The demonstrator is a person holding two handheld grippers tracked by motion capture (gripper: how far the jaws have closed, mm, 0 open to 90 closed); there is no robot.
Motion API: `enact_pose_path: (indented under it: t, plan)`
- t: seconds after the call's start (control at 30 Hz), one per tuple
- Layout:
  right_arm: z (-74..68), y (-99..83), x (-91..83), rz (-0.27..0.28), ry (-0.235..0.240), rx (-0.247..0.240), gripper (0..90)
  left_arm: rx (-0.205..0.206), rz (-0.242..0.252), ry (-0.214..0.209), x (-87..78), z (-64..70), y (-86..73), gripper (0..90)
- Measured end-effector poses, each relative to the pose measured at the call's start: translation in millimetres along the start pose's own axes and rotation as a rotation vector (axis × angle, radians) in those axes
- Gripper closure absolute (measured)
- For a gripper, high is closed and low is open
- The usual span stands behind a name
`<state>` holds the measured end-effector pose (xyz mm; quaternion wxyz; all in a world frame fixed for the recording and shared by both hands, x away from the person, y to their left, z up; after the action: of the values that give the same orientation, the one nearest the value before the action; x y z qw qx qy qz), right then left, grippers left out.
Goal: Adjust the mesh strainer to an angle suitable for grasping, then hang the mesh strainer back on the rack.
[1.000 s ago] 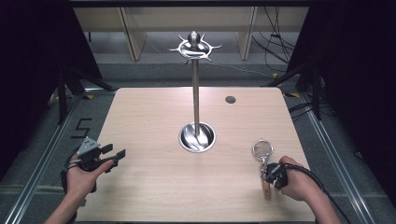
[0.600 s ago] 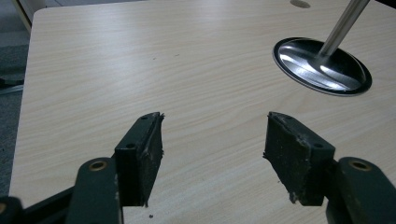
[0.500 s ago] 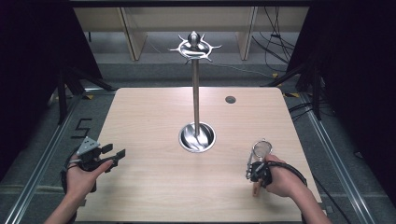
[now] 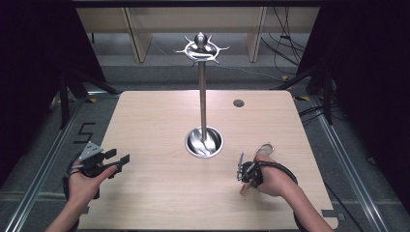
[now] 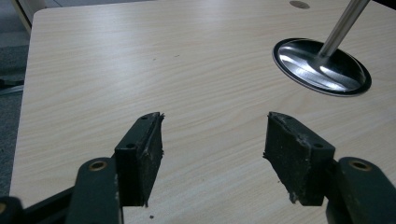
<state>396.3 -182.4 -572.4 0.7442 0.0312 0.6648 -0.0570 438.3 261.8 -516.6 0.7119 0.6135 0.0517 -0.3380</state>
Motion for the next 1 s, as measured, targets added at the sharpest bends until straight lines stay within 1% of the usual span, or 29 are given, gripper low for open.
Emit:
enact_pose_path:
  t: [0.07,0.13,0.17,0.2,0.23,0.27,0.3,0.33,0.37,0.4,0.43,0.47,0.5,0.53,0.6,0.63,0.7,0.77,0.83,0.87,0.93,0.97,1.0]
  plan:
    - [4.0,3.2,0.2,0.017,-0.018,0.022,89.5,0.0,0.0,0.0,0.4,0.6,0.2,35.9]
    - [4.4,3.4,-0.7,0.025,-0.019,0.02,89.0,-0.001,-0.002,0.0,0.7,0.8,0.1,35.9]
    - [2.0,3.7,-4.5,0.049,-0.013,0.053,87.4,-0.003,-0.005,-0.003,1.8,1.5,0.1,36.0]
    - [2.0,3.7,-4.5,0.049,-0.013,0.053,87.4,-0.003,-0.005,-0.003,1.8,1.5,0.1,36.0]
    - [0.6,2.9,-9.4,0.078,-0.009,0.071,84.9,-0.002,-0.004,-0.001,3.2,2.1,1.2,36.0]
    - [-1.0,1.2,-12.4,0.091,0.002,0.082,83.6,-0.004,-0.004,-0.004,4.3,3.1,1.6,36.0]
    - [-1.0,1.2,-12.4,0.091,0.002,0.082,83.6,-0.004,-0.004,-0.004,4.3,3.1,1.6,36.0]
    - [-2.4,-2.3,-14.9,0.093,0.012,0.086,81.9,0.002,-0.008,0.0,5.5,3.4,1.4,36.0]
    - [-3.5,-8.4,-17.1,0.083,0.022,0.091,80.5,0.006,-0.015,0.003,6.7,3.7,0.4,36.0]
    - [-2.0,-19.6,-21.1,0.073,0.022,0.126,79.7,0.006,-0.019,0.0,8.0,4.0,-0.4,36.1]
    - [0.7,-24.1,-22.9,0.07,0.008,0.133,79.0,0.0,-0.02,0.001,9.9,3.8,-0.7,36.1]
    - [0.7,-24.1,-22.9,0.07,0.008,0.133,79.0,0.0,-0.02,0.001,9.9,3.8,-0.7,36.1]
    - [7.6,-36.5,-28.8,0.069,-0.018,0.153,75.9,0.0,-0.02,0.001,10.6,3.6,-0.2,36.1]
    - [9.5,-40.1,-31.2,0.067,-0.023,0.16,74.1,0.0,-0.021,0.002,10.4,3.6,-0.6,36.1]
    - [13.3,-44.8,-35.2,0.087,-0.042,0.193,69.9,0.006,-0.025,0.007,8.7,2.7,-2.1,36.1]
    - [15.3,-45.9,-36.7,0.095,-0.053,0.192,67.7,0.006,-0.025,0.004,7.9,2.4,-2.5,36.1]
    - [16.4,-46.4,-36.9,0.099,-0.062,0.179,63.8,0.003,-0.015,0.007,6.3,1.0,-1.4,36.1]
    - [17.6,-43.9,-34.3,0.117,-0.073,0.136,59.0,-0.002,-0.011,0.01,5.2,-0.4,-0.3,36.1]
    - [19.2,-42.4,-32.2,0.121,-0.085,0.081,55.5,-0.001,-0.008,0.014,4.6,-1.8,0.7,36.1]
    - [21.1,-42.3,-31.8,0.119,-0.086,0.035,54.0,-0.006,-0.007,0.012,4.7,-1.6,1.1,36.0]
    - [29.6,-40.3,-30.1,0.125,-0.107,-0.078,50.5,0.002,-0.004,0.005,4.9,-0.9,2.5,36.0]
    - [31.2,-42.0,-29.9,0.105,-0.113,-0.072,49.3,0.003,-0.001,0.007,4.5,-0.1,3.1,36.0]
    - [34.1,-42.4,-29.3,0.096,-0.114,-0.097,47.8,0.006,0.002,0.004,3.9,0.6,3.4,36.0]
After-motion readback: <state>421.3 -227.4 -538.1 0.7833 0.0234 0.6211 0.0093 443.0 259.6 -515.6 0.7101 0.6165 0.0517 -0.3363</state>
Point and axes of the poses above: each handheld gripper's, and its own axes: x roughly forward along the jaws, y roughly out of its top, z roughly to its right, the point moved 10 cm from there along x, roughly forward along the jaws, and after that the axes turned 8 degrees about -x, right-handed, at the moved point
